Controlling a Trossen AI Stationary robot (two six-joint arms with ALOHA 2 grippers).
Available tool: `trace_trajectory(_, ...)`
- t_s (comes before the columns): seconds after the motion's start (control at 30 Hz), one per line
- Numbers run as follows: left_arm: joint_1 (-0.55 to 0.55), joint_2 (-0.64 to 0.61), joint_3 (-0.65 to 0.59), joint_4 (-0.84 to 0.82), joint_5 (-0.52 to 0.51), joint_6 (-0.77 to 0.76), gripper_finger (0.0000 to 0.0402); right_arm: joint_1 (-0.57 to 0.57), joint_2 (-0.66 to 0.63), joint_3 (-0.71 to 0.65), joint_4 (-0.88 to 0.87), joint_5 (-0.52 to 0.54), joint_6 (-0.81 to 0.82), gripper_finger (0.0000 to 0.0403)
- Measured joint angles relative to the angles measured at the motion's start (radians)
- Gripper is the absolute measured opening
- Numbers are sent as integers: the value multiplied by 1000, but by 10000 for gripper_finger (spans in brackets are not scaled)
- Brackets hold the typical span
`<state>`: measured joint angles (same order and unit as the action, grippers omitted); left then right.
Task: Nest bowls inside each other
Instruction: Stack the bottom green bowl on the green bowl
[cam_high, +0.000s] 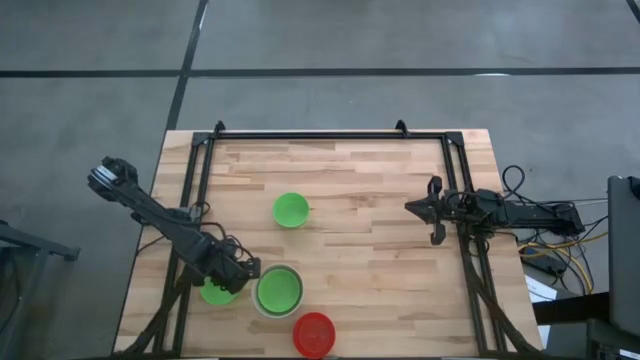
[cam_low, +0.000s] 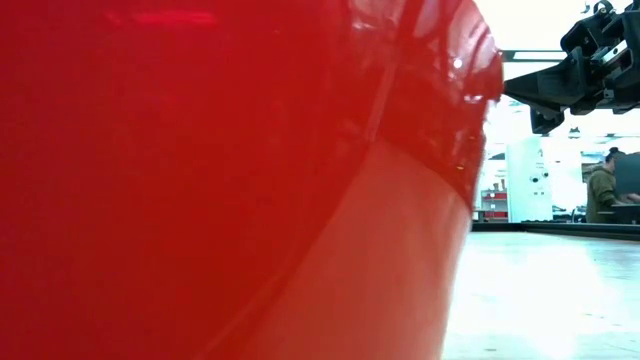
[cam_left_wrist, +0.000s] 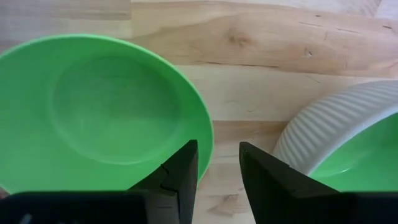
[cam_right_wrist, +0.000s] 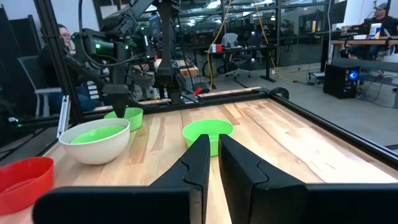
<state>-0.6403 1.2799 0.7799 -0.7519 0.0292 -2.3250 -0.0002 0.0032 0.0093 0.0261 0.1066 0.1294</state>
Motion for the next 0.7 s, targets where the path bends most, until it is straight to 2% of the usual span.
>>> trace_trajectory(0.7,0,80,0,27,0,24,122,0,0,0,0,0,-1,34)
